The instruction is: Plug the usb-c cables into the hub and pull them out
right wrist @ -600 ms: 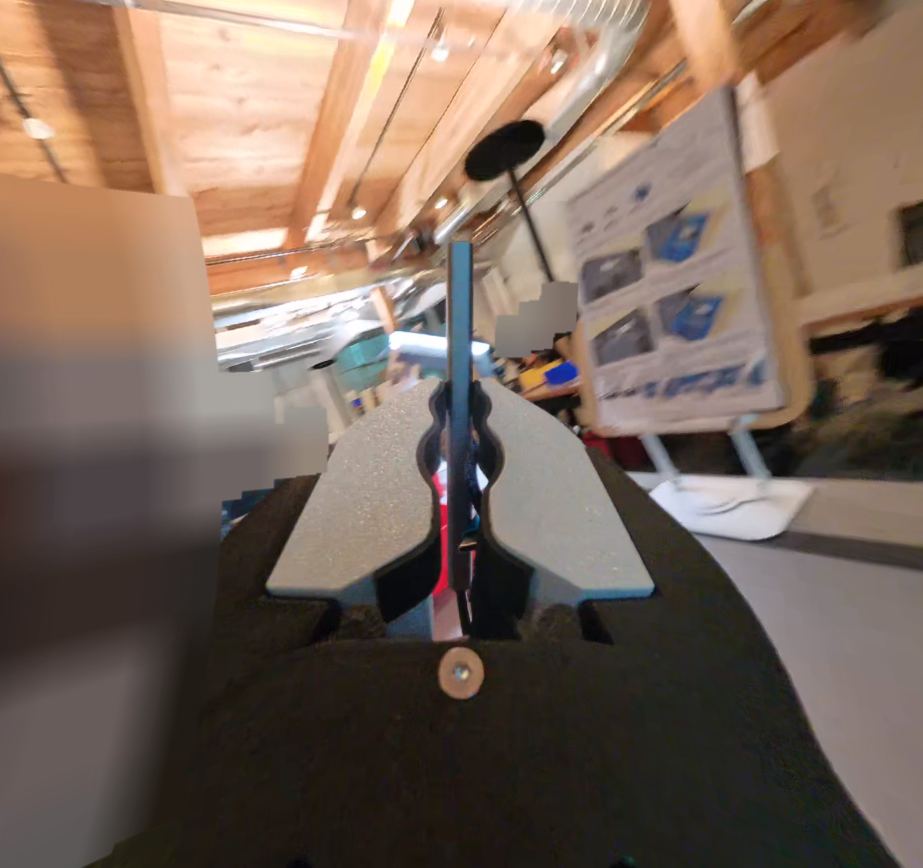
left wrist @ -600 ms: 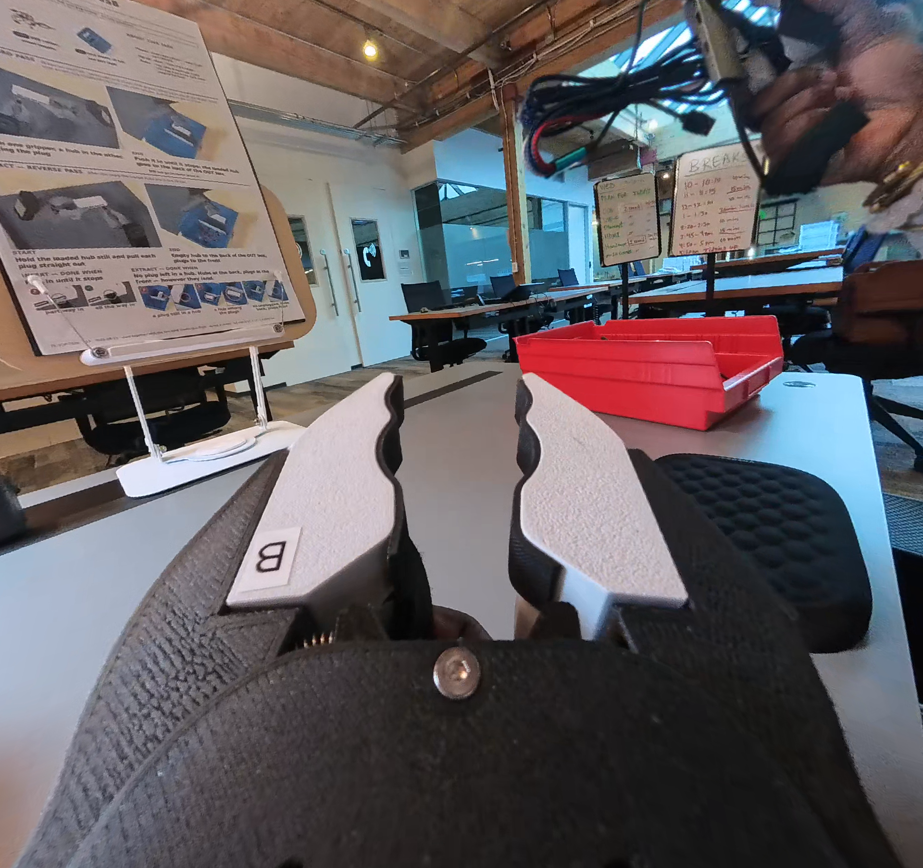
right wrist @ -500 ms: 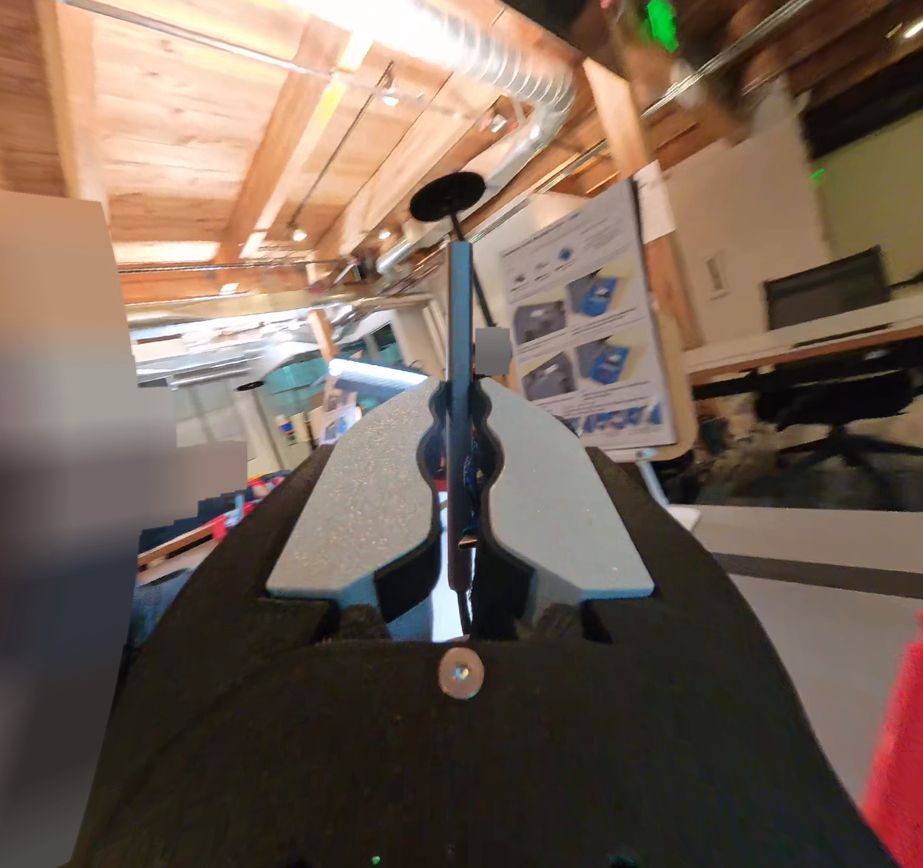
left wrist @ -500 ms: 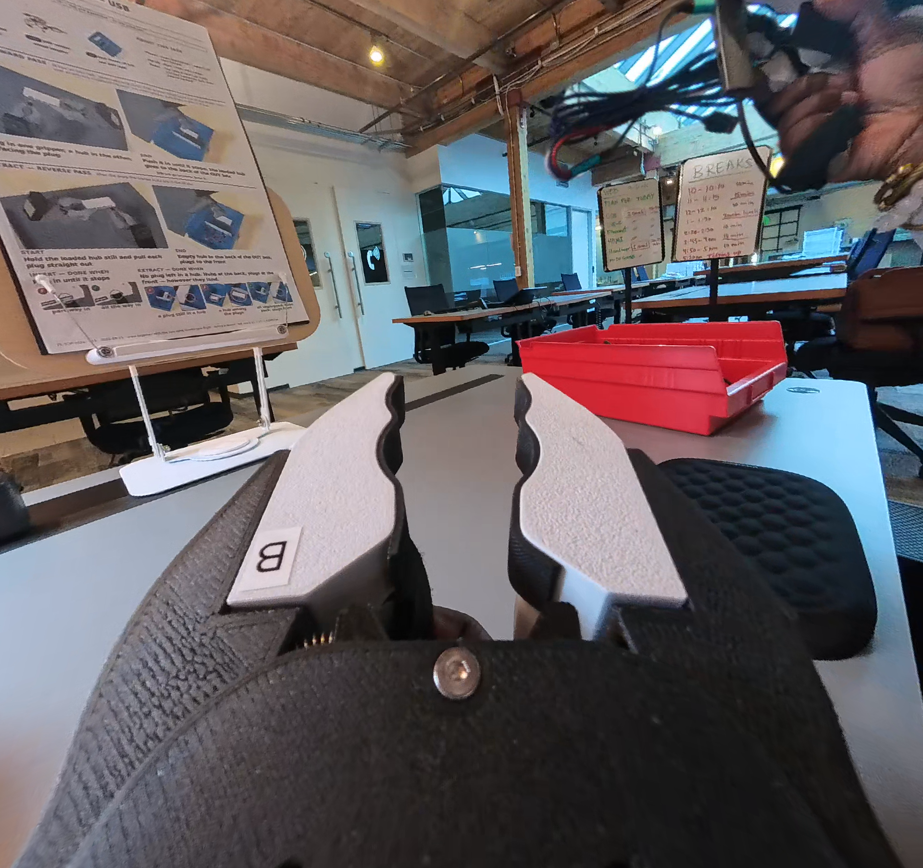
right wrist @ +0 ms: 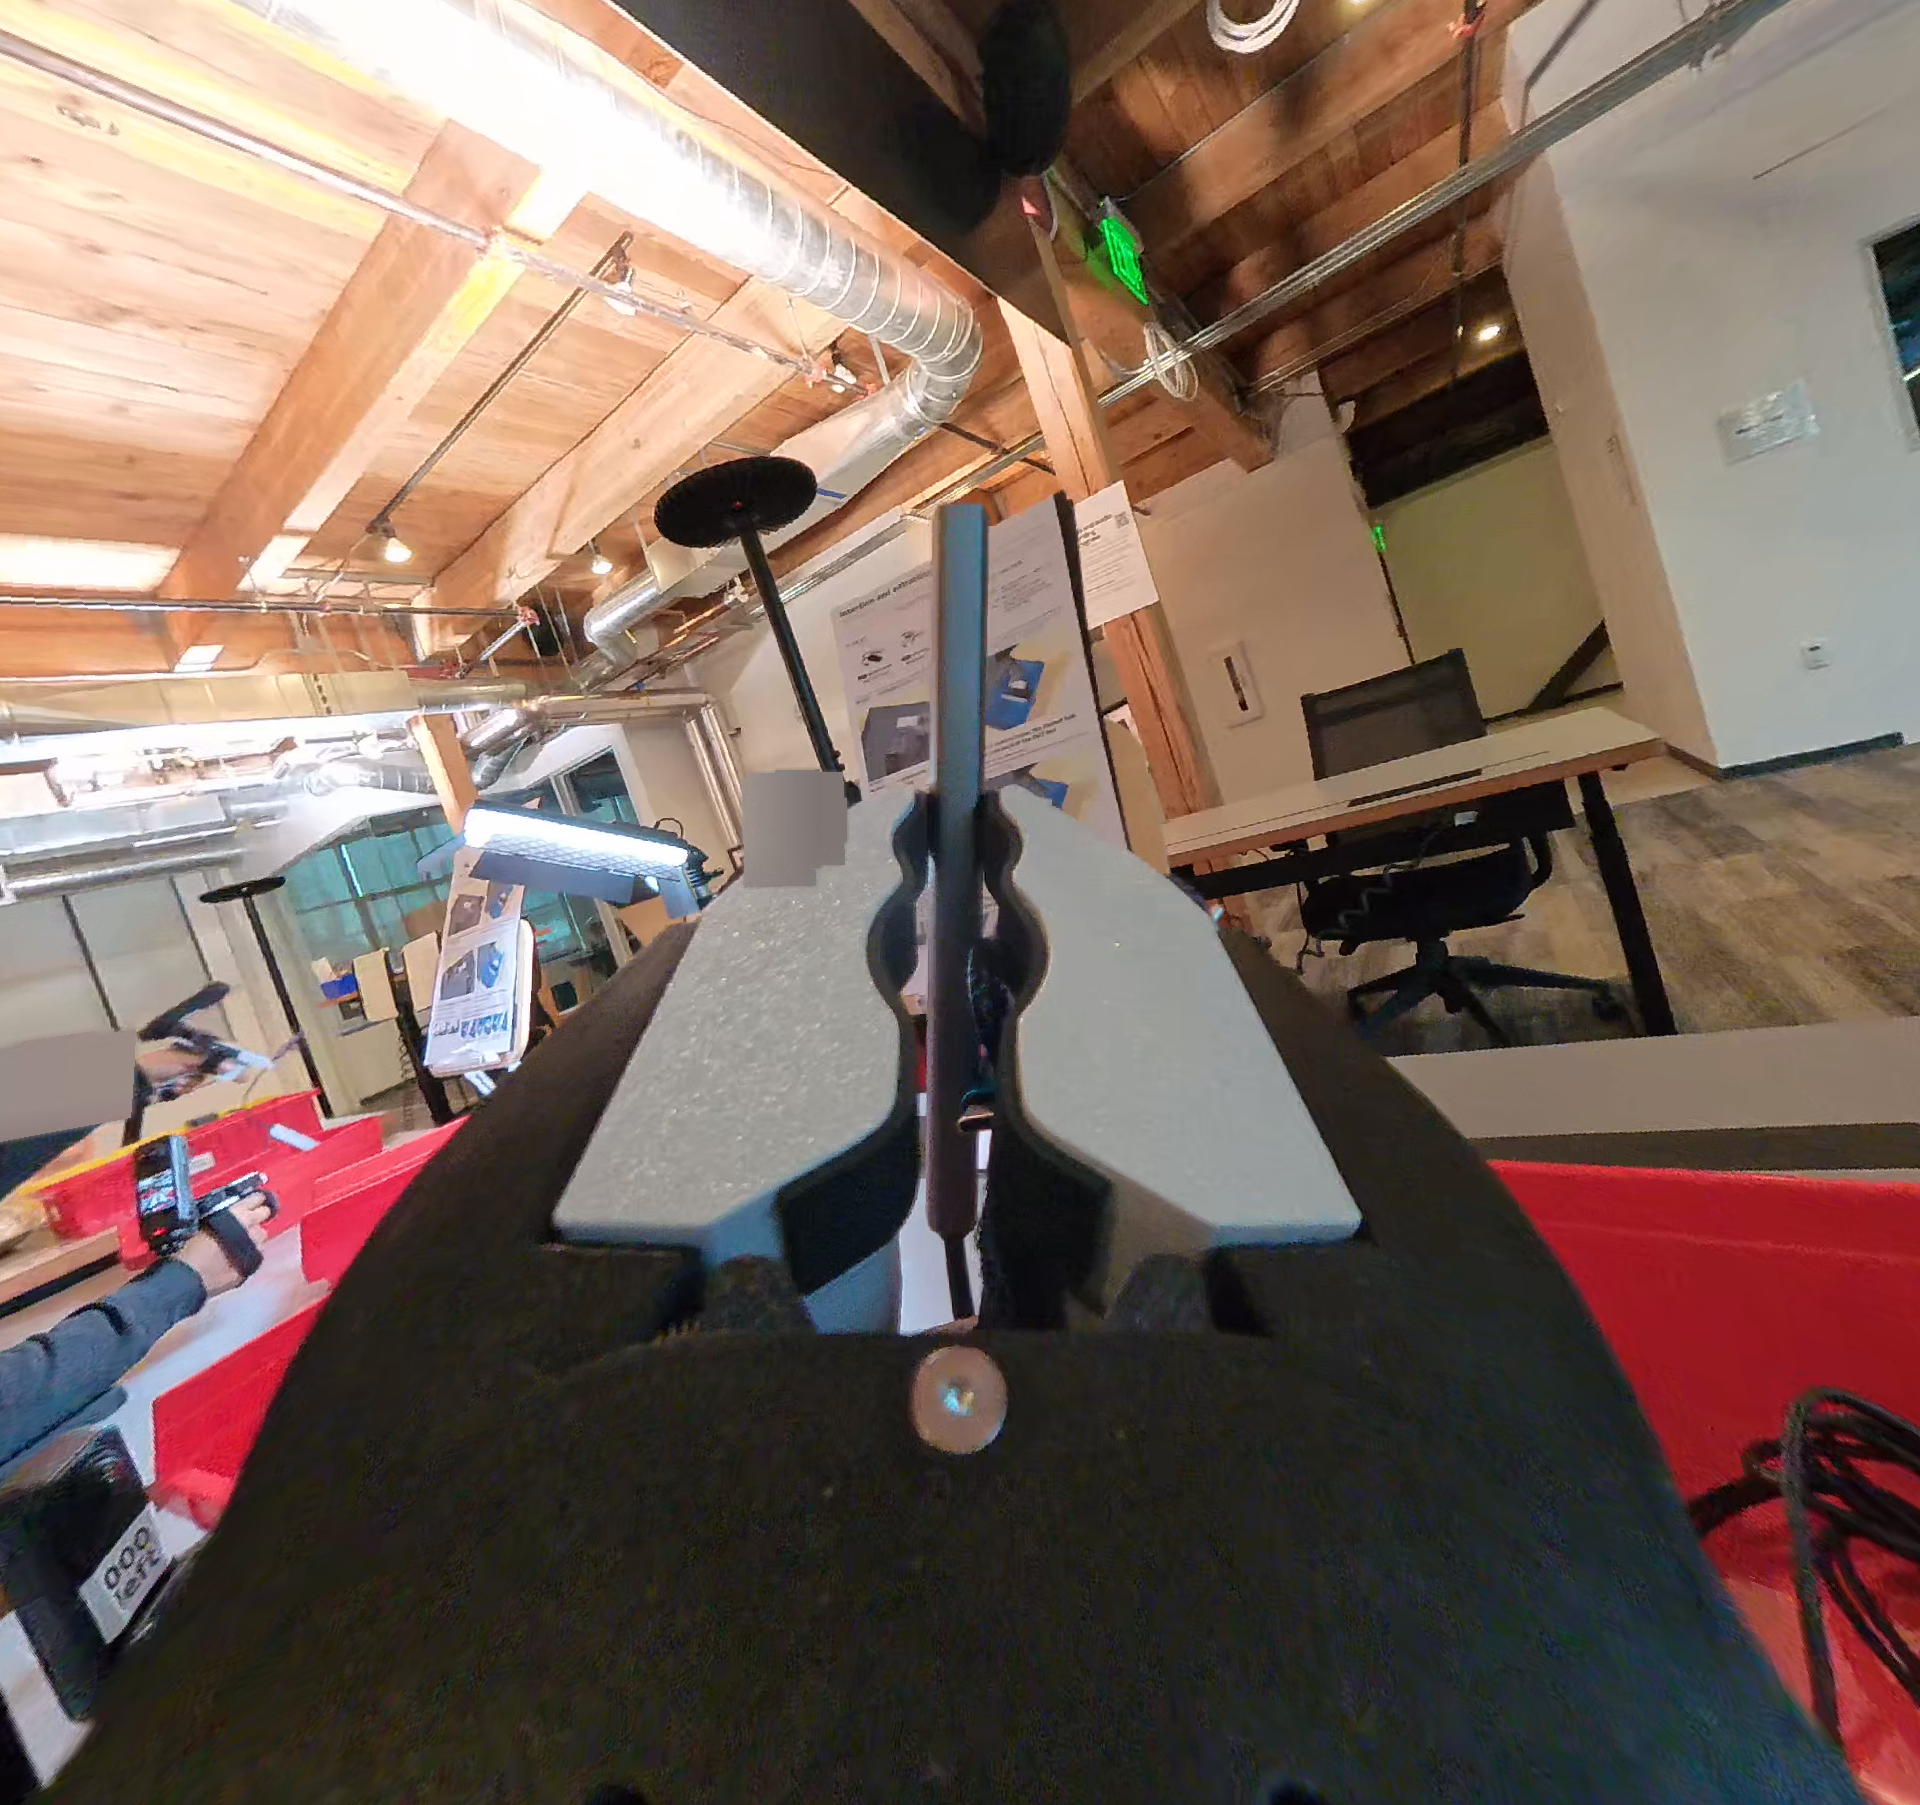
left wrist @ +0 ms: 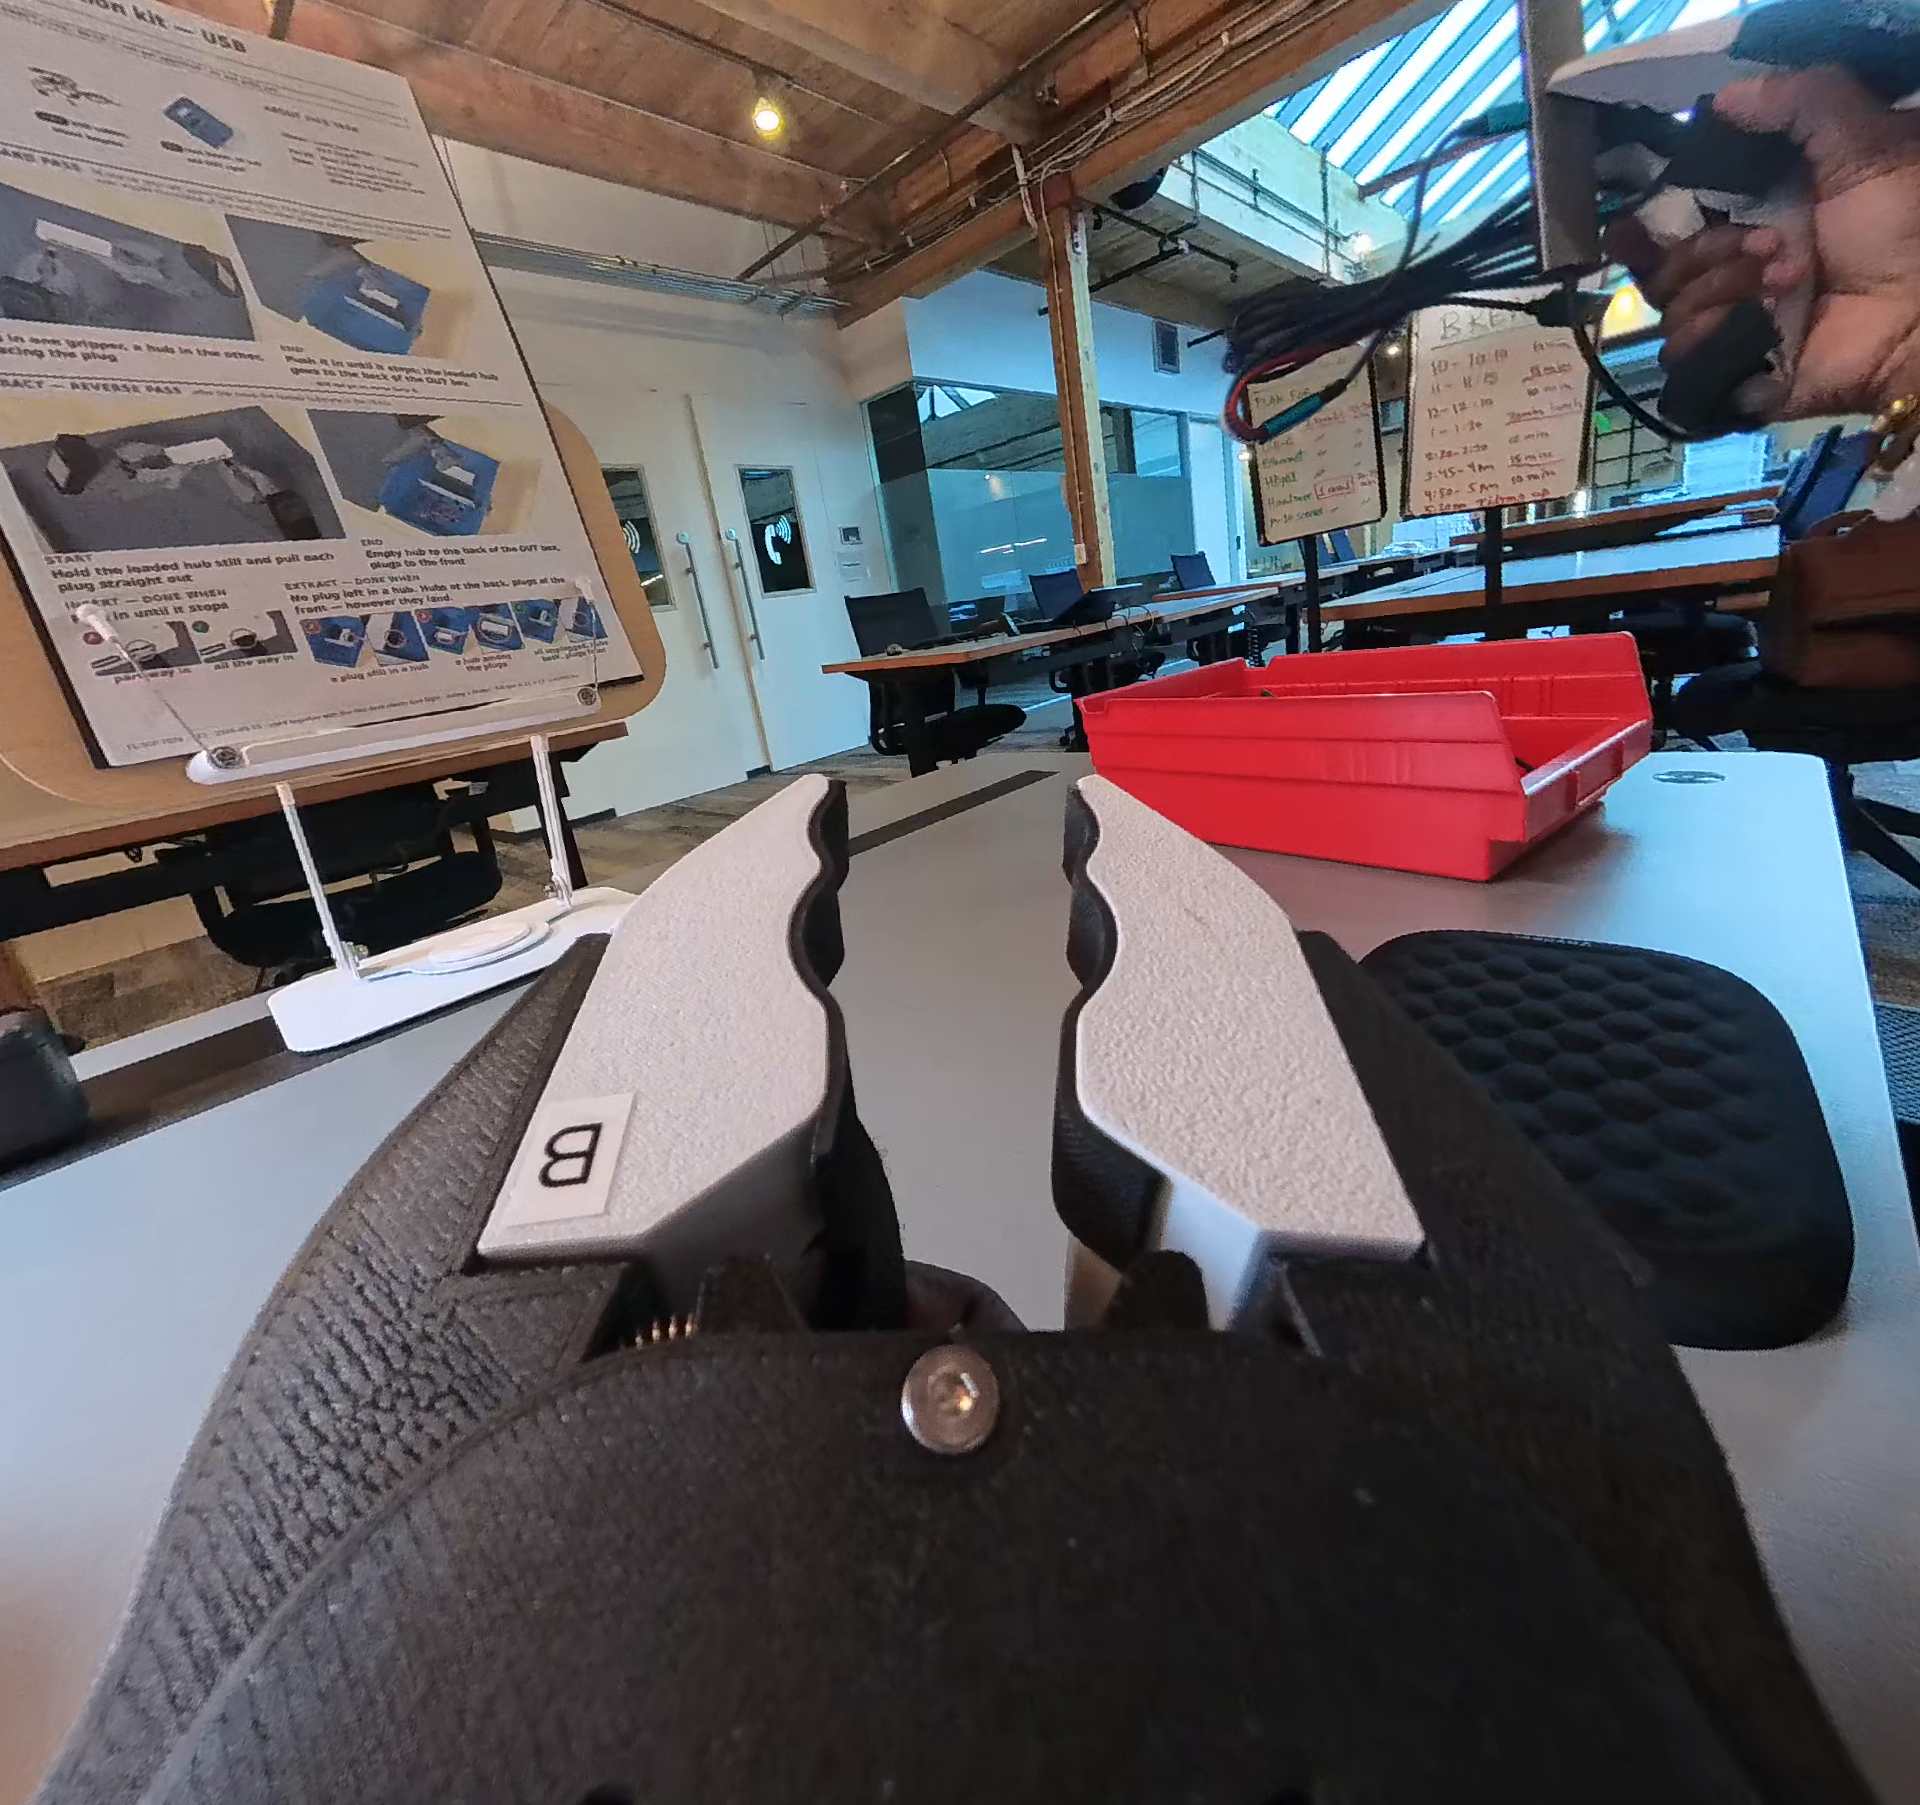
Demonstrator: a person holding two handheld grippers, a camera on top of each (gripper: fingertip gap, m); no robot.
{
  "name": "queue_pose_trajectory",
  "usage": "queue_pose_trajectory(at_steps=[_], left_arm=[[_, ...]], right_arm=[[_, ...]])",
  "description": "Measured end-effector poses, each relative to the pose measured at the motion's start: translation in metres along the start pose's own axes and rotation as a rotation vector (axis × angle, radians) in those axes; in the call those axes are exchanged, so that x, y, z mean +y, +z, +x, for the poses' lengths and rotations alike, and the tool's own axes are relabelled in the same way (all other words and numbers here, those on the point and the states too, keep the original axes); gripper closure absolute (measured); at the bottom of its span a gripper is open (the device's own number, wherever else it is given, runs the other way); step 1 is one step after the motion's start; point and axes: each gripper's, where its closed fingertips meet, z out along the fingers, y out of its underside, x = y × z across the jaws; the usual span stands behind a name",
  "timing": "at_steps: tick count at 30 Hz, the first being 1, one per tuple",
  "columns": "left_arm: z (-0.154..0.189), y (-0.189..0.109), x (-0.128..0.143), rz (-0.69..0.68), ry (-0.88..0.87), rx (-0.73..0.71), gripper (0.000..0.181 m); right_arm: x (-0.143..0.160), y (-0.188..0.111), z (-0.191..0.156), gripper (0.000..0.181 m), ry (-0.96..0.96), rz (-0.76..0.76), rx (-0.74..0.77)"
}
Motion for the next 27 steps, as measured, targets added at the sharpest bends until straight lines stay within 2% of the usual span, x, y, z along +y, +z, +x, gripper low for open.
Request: queue_pose_trajectory(at_steps=[7,18,21,27], left_arm=[[0.000,0.000,0.001,-0.003,0.003,0.003,0.142],[0.001,0.002,0.002,-0.008,0.006,0.007,0.143],[0.001,0.002,0.002,-0.010,0.005,0.009,0.143],[0.002,0.003,0.002,-0.009,0.008,0.011,0.143]], right_arm=[[-0.003,-0.012,0.013,0.172,-0.011,0.057,0.046],[0.011,-0.016,0.032,0.172,-0.166,-0.005,0.173],[0.018,-0.011,0.016,0.172,-0.139,-0.034,0.100],[0.023,0.000,-0.040,0.172,0.052,-0.013,-0.181]])
